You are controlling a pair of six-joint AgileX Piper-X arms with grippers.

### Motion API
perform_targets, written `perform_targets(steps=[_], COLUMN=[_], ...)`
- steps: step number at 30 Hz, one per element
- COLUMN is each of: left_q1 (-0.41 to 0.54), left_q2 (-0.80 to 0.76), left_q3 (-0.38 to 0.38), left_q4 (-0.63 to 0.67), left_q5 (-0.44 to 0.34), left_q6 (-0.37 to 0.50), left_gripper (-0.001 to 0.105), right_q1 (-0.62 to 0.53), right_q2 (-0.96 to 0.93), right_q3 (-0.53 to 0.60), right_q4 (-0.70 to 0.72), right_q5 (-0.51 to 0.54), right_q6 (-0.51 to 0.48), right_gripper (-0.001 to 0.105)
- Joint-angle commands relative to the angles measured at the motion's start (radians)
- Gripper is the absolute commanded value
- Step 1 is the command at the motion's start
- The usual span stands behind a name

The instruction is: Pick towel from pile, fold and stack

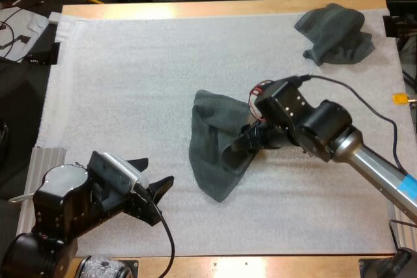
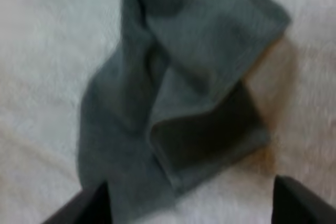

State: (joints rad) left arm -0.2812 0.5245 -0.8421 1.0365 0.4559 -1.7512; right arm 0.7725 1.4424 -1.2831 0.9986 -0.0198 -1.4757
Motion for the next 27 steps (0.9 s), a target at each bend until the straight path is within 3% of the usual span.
perform_targets(steps=[1, 9, 15, 27], left_q1=[-0.003, -0.003, -0.003, -0.004], left_q2=[0.004, 0.003, 0.002, 0.001], left_q3=[-0.006, -0.006, -0.006, -0.004], left_q4=[0.044, 0.142, 0.164, 0.174], left_q5=[0.004, 0.002, 0.001, 0.012], left_q6=[-0.006, -0.009, -0.008, -0.005], left_gripper=[0.061, 0.060, 0.060, 0.061], right_q1=[0.027, 0.045, 0.046, 0.047], right_q2=[0.003, 0.059, 0.146, 0.263], right_q3=[0.089, 0.224, 0.225, 0.226], right_q4=[-0.051, -0.208, -0.240, -0.319], right_q5=[-0.017, -0.064, -0.084, -0.096], right_q6=[0.030, 0.130, 0.155, 0.245], right_gripper=[0.062, 0.059, 0.050, 0.049])
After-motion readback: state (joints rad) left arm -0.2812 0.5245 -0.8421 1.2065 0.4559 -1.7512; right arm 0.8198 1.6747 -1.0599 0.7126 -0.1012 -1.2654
